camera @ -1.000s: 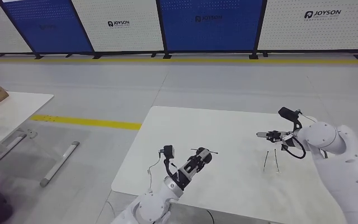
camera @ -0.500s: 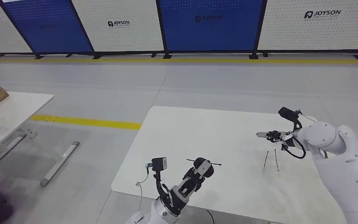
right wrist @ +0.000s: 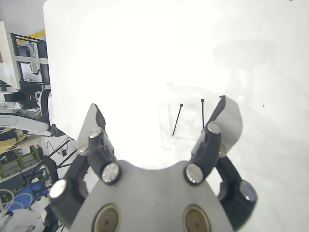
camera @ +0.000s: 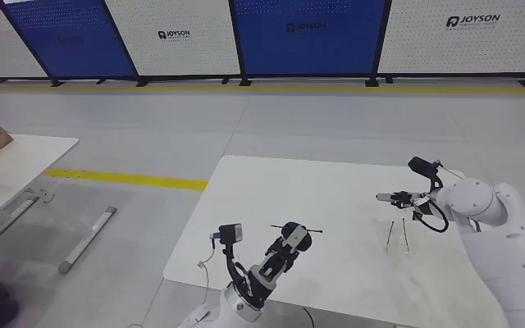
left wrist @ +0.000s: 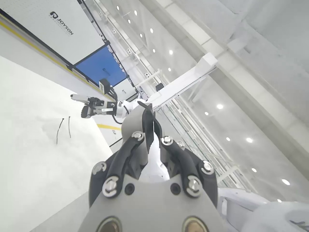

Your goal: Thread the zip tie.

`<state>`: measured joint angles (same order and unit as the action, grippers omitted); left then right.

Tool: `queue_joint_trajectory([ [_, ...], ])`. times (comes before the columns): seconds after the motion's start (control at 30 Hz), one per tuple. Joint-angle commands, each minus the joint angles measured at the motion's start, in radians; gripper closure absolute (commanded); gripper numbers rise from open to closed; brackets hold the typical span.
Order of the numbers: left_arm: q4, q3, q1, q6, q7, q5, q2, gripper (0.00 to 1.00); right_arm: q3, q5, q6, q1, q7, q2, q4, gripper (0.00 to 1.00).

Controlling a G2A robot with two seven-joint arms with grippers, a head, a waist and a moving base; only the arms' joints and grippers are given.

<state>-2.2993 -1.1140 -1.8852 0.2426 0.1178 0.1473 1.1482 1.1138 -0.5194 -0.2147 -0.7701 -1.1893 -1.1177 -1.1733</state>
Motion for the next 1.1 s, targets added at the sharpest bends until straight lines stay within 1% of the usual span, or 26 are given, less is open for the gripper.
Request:
queue_joint_trajectory([
  [0.0,-0.027,-0.01,0.004,-0.006,0.009,0.003,0.0,1.0,0.0,0.0,0.0,0.0,0.0,0.0,0.0,0.0],
  [0.07,-0.048,-0.014,0.002,-0.012,0.022,0.008,0.001,1.0,0.0,0.0,0.0,0.0,0.0,0.0,0.0,0.0],
  [0.13,-0.051,-0.014,0.004,-0.018,0.023,0.024,0.001,1.0,0.0,0.0,0.0,0.0,0.0,0.0,0.0,0.0],
  [0.2,-0.05,-0.008,0.004,-0.036,0.025,0.038,0.002,1.0,0.0,0.0,0.0,0.0,0.0,0.0,0.0,0.0],
  [0.23,-0.048,-0.005,0.006,-0.047,0.026,0.042,0.003,1.0,0.0,0.0,0.0,0.0,0.0,0.0,0.0,0.0],
  [0.33,-0.013,-0.001,0.026,-0.09,0.032,0.029,0.007,1.0,0.0,0.0,0.0,0.0,0.0,0.0,0.0,0.0],
  [0.4,0.025,-0.001,0.051,-0.124,0.031,0.003,0.01,1.0,0.0,0.0,0.0,0.0,0.0,0.0,0.0,0.0],
  [0.53,0.111,-0.011,0.108,-0.175,0.02,-0.075,0.017,1.0,0.0,0.0,0.0,0.0,0.0,0.0,0.0,0.0],
  [0.57,0.129,-0.012,0.119,-0.181,0.015,-0.093,0.019,1.0,0.0,0.0,0.0,0.0,0.0,0.0,0.0,0.0],
  [0.6,0.161,-0.014,0.132,-0.187,0.007,-0.118,0.02,1.0,0.0,0.0,0.0,0.0,0.0,0.0,0.0,0.0],
  [0.73,0.265,-0.008,0.163,-0.185,-0.028,-0.166,0.025,1.0,0.0,0.0,0.0,0.0,0.0,0.0,0.0,0.0],
  [0.83,0.325,0.008,0.176,-0.187,-0.049,-0.169,0.027,1.0,0.0,0.0,0.0,0.0,0.0,0.0,0.0,0.0],
  [0.93,0.373,0.022,0.192,-0.2,-0.068,-0.139,0.028,1.0,0.0,0.0,0.0,0.0,0.0,0.0,0.0,0.0],
  [1.03,0.4,0.031,0.205,-0.216,-0.08,-0.104,0.029,1.0,0.0,0.0,0.0,0.0,0.0,0.0,0.0,0.0],
  [1.07,0.402,0.033,0.207,-0.219,-0.082,-0.097,0.029,1.0,0.0,0.0,0.0,0.0,0.0,0.0,0.0,0.0],
])
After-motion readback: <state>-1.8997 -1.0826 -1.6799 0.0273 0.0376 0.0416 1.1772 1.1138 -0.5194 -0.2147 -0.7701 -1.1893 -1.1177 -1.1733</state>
